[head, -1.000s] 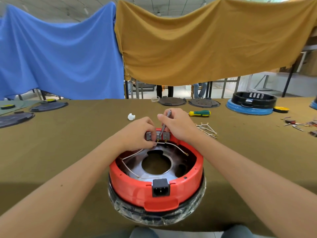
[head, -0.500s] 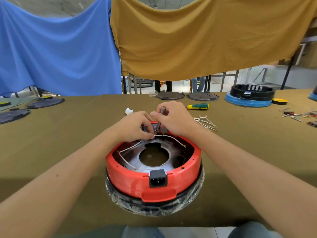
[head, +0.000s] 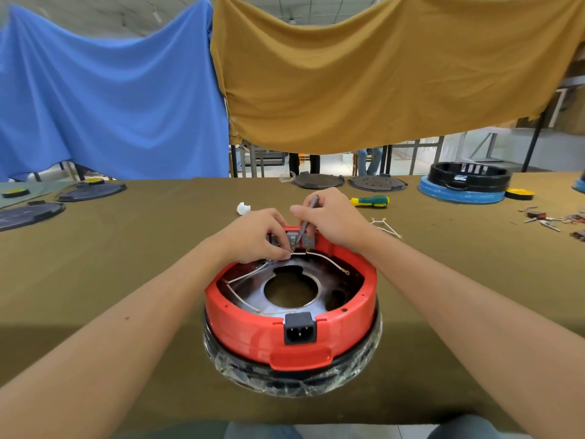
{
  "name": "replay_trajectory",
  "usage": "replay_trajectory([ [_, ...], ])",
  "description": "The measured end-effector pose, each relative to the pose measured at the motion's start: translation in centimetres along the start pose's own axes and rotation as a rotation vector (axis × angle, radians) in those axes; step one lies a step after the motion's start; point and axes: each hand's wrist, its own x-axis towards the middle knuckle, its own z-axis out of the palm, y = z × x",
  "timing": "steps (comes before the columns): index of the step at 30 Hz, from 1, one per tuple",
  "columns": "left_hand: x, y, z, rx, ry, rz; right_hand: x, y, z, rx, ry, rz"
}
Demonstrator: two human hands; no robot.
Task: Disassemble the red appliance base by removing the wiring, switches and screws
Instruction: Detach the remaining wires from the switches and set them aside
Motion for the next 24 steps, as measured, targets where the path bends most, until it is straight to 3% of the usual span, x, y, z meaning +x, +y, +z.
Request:
replay_trajectory([
  [4, 0.1, -0.1, 0.0, -0.006, -0.007, 0.004, 0.1, 0.2, -0.1, 0.031, 0.004, 0.041],
  [12, -0.1, 0.1, 0.0, -0.009, 0.005, 0.013, -0.6, -0.6, 0.2, -0.079, 0.03, -0.062],
  [24, 0.2, -0.3, 0.2, -0.009, 0.013, 0.028, 0.7, 0.6, 0.4, 0.046, -0.003, 0.052],
])
